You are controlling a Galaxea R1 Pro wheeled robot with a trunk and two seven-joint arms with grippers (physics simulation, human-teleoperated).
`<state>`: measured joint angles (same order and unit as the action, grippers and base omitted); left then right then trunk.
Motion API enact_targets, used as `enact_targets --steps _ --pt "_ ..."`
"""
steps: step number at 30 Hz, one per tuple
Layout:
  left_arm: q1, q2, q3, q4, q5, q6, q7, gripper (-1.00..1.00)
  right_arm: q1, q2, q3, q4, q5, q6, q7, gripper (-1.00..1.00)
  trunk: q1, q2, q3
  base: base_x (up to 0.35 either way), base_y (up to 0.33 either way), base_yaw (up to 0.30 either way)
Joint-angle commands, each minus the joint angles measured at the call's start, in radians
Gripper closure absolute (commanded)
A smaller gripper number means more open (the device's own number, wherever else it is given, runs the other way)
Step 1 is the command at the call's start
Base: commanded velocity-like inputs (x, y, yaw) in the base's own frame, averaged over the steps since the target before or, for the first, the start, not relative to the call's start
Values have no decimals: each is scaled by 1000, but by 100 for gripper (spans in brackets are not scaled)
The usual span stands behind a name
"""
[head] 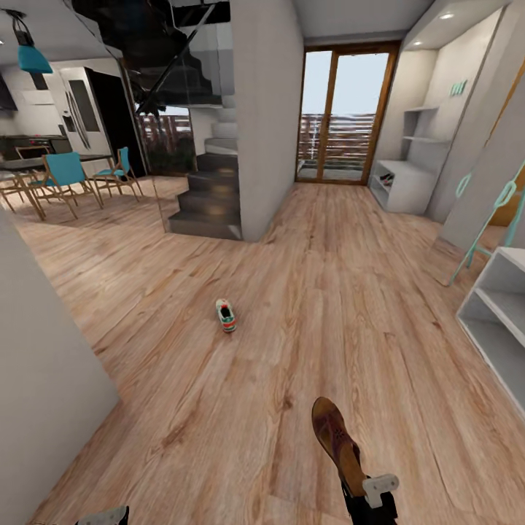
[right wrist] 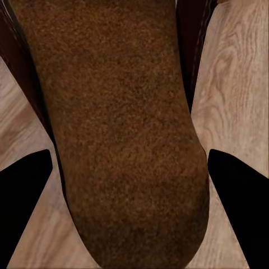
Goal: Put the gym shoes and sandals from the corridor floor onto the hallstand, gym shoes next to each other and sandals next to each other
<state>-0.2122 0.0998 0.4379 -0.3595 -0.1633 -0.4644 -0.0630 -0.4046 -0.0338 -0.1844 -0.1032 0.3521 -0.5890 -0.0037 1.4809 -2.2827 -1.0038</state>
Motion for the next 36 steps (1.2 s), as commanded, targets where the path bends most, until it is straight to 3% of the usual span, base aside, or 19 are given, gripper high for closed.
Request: enact_targets --steps 1,8,30,36 --pt "-1 0 8 1 -7 -3 -6 -100 0 0 -9 0 10 -3 1 100 0 0 -1 214 -264 279" --pt "-1 -1 8 1 -6 -3 -6 -100 0 0 -9 0 10 -3 1 100 0 0 -1 163 -268 248" --pt "-1 0 10 1 2 -5 -1 -100 0 0 -7 -1 11 -2 5 100 0 0 -1 100 -264 15" --pt "-1 0 10 1 2 -5 -1 -100 0 1 -7 -1 10 -2 2 100 0 0 -1 171 -216 186"
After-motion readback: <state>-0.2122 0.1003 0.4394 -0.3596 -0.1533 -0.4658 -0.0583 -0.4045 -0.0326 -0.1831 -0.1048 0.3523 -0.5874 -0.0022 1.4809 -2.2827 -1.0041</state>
